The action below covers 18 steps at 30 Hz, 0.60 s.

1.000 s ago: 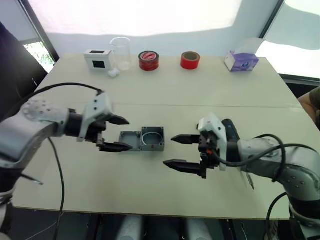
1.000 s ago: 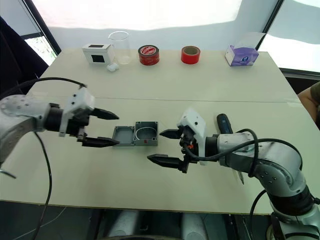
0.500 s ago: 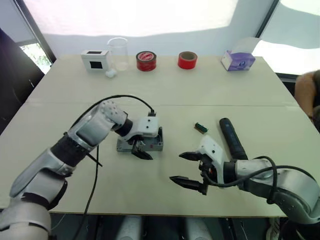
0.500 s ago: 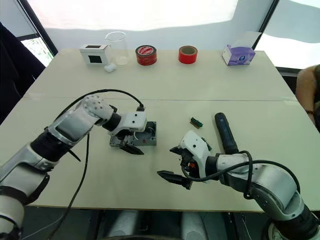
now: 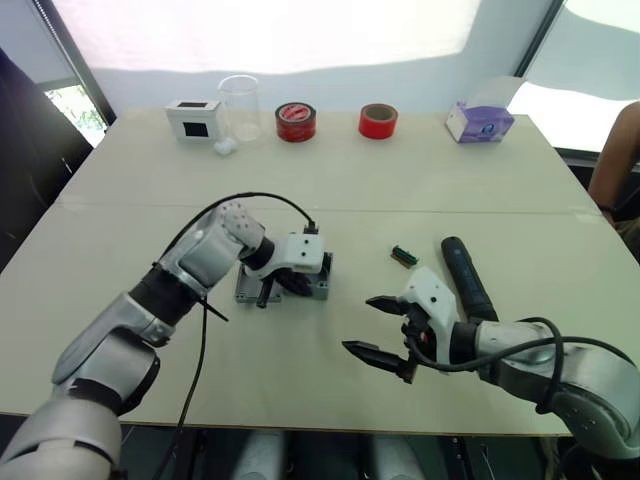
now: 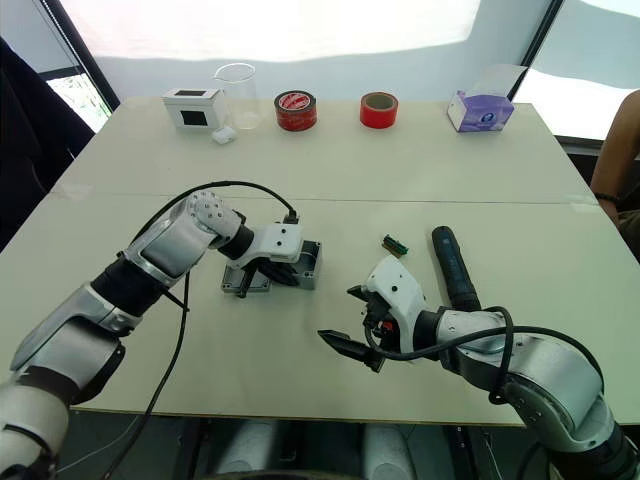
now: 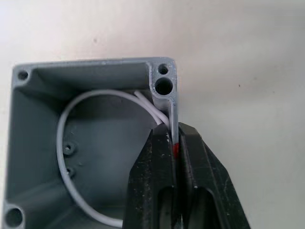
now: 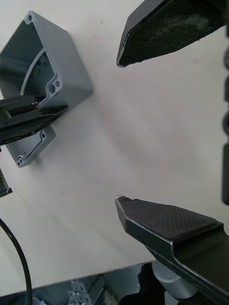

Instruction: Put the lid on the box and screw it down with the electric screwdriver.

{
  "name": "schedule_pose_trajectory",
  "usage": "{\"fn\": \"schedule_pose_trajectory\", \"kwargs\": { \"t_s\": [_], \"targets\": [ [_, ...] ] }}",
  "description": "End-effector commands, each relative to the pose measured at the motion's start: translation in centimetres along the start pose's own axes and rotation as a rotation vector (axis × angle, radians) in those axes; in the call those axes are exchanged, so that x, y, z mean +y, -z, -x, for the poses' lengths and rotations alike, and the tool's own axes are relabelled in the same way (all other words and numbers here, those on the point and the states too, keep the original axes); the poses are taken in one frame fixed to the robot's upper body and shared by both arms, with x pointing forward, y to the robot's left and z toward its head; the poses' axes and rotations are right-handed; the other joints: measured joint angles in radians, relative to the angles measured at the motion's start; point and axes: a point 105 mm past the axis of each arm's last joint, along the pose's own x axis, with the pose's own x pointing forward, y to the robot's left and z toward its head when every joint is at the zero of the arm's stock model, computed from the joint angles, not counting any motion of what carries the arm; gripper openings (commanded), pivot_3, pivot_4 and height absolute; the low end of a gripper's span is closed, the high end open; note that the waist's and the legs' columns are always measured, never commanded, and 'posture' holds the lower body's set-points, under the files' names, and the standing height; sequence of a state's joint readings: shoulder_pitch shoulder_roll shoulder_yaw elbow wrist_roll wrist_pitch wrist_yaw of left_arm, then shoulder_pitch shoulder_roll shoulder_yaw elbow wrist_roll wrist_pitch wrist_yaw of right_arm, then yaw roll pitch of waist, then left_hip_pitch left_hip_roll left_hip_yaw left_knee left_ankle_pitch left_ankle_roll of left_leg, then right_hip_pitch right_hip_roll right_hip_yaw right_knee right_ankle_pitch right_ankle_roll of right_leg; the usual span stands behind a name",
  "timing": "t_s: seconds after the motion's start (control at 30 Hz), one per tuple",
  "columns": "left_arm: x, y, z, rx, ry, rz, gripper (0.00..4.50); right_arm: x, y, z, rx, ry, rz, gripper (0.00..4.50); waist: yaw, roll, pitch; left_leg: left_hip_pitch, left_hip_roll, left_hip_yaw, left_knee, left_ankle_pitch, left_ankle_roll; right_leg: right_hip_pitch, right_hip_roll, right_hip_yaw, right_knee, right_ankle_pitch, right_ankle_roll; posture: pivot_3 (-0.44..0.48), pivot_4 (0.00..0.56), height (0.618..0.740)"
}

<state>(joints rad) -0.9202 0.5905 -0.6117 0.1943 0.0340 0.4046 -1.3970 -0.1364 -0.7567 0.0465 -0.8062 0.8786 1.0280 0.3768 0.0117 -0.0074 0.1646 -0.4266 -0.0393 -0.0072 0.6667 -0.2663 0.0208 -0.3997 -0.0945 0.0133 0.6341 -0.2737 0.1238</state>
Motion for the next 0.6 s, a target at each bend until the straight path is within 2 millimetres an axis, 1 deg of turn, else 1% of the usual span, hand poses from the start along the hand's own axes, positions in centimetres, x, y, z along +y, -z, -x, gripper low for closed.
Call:
{"fn": "schedule_pose_trajectory", "kwargs": {
  "t_s": [0.03,0.1,0.27,0.3,0.33,0.37,0.4,0.43,0.5,0.6],
  "targets": [
    [-0.2,-0.4,0.2,-0.004,0.015,-0.046,0.03,0.4,-1.2,0.3,-0.043,-0.002,0.038,4.50,0.000,0.000,0.000,0.000,0.000,0.000,0.000,0.000,0.000,0.000,0.000,0.000,0.000,0.000,0.000,0.000,0.150,0.740],
    [-0.2,-0.5,0.3,-0.011,0.019,-0.061,0.03,0.4,-1.1,0.3,-0.041,0.000,0.036,4.50,0.001,0.000,0.000,0.000,0.000,0.000,0.000,0.000,0.000,0.000,0.000,0.000,0.000,0.000,0.000,0.000,0.150,0.740],
    [0.8,-1.4,0.7,-0.041,-0.024,-0.136,0.03,0.3,-0.9,0.4,-0.030,-0.001,0.031,4.50,0.001,0.000,0.000,0.000,0.000,0.000,0.000,0.000,0.000,0.000,0.000,0.000,0.000,0.000,0.000,0.000,0.150,0.740],
    [1.1,-2.2,1.1,-0.066,-0.016,-0.193,0.03,0.4,-0.7,0.4,-0.022,-0.008,0.027,4.50,0.001,0.000,0.000,0.000,0.000,0.000,0.000,0.000,0.000,0.000,0.000,0.000,0.000,0.000,0.000,0.000,0.150,0.740],
    [0.8,-3.0,1.5,-0.091,0.028,-0.270,0.03,0.6,-0.5,0.5,-0.011,-0.018,0.022,4.50,0.003,0.000,0.000,0.000,0.000,0.000,0.000,0.000,0.000,0.000,0.000,0.000,0.000,0.000,0.000,0.000,0.150,0.740],
    [0.7,-3.6,1.8,-0.106,0.061,-0.326,0.03,0.7,-0.3,0.6,-0.003,-0.026,0.018,4.50,0.003,-0.001,0.000,0.000,0.000,0.000,0.000,0.000,0.000,0.000,0.000,0.000,0.000,0.000,0.000,0.000,0.150,0.740],
    [0.0,-3.7,1.9,-0.097,0.128,-0.382,0.03,0.7,-0.2,0.6,0.006,-0.025,0.023,4.50,0.003,-0.001,0.000,-0.001,0.000,0.000,0.001,0.000,0.000,0.000,0.000,-0.001,0.000,0.000,0.000,0.000,0.150,0.740],
    [-0.4,-3.5,1.8,-0.077,0.177,-0.417,0.03,0.3,-0.1,0.7,0.009,-0.001,0.034,4.50,0.001,-0.001,0.000,-0.001,0.000,0.000,0.001,0.000,0.000,0.000,0.000,-0.001,0.000,0.000,0.000,0.000,0.150,0.740],
    [-0.6,-3.2,1.3,-0.045,0.225,-0.472,0.03,0.0,-0.1,0.7,0.010,0.023,0.047,4.50,0.000,0.000,0.000,-0.001,0.000,0.000,0.001,0.000,0.000,0.000,-0.001,0.000,0.000,0.000,0.000,0.000,0.150,0.740],
    [0.1,-2.9,0.6,-0.027,0.244,-0.526,0.03,0.0,-0.2,0.7,-0.007,0.042,0.042,4.50,0.000,0.000,0.000,0.000,0.000,0.000,0.001,0.000,0.000,0.000,0.000,0.000,0.000,0.000,0.000,0.000,0.150,0.740]
  ]
}}
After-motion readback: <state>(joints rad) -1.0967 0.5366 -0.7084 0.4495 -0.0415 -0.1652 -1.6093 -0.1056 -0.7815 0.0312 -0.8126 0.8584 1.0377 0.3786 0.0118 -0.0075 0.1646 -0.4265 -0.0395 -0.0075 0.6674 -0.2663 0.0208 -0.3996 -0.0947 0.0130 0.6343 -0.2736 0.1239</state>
